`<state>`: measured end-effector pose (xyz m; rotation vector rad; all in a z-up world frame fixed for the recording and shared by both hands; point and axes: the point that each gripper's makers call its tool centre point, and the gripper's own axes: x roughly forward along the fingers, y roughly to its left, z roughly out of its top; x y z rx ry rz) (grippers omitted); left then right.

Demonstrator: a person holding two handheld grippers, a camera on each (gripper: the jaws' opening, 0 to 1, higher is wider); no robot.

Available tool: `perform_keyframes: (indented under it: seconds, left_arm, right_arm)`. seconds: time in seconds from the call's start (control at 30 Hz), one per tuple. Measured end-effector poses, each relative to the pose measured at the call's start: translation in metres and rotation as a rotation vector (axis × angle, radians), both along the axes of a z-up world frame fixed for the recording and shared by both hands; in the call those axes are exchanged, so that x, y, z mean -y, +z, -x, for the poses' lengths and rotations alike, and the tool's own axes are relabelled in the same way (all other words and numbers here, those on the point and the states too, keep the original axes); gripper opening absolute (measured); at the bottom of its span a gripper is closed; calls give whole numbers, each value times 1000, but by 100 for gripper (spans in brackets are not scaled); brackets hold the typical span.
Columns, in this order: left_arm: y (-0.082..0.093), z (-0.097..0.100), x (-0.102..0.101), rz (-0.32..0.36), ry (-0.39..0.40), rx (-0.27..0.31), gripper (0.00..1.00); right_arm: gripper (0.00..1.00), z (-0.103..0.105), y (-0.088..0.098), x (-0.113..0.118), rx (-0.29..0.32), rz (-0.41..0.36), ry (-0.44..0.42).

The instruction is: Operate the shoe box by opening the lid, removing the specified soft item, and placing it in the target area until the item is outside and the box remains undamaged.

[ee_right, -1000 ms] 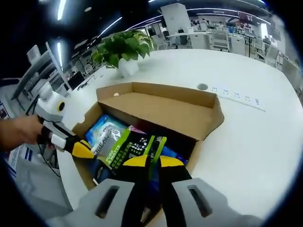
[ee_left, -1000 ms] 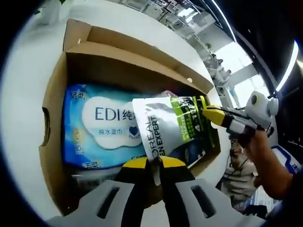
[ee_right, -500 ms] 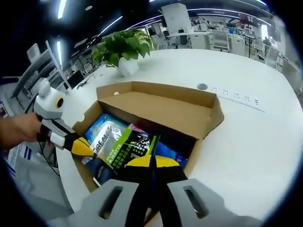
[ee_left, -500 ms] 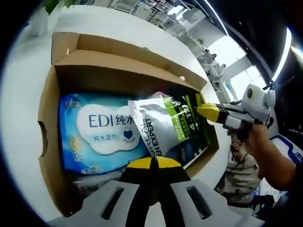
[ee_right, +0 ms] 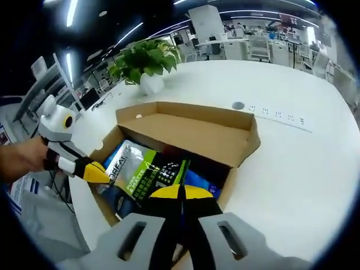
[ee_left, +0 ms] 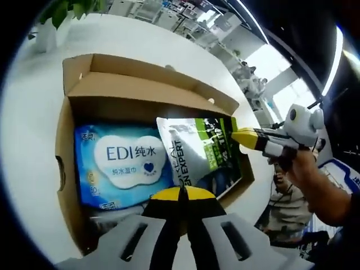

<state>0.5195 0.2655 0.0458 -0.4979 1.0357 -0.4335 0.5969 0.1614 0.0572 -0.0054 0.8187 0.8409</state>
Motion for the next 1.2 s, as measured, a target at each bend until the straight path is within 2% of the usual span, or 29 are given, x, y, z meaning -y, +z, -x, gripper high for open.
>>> perform_keyframes:
  seconds: [0.33, 0.63, 0.87, 1.2]
  left_arm:
    - [27, -2, 1, 1, -2, 42, 0]
    - [45, -1, 14, 25, -13, 58, 0]
    - [60, -4, 39, 40, -38, 79, 0]
    - [73, -8, 94, 61, -99, 99, 0]
  right_arm:
    - [0, 0, 24, 2, 27, -18, -9]
    - [0, 1, 47, 13, 51, -22, -25]
    - [0, 1, 62, 38, 73, -18, -58]
    - [0, -1, 75, 96, 98, 3, -119]
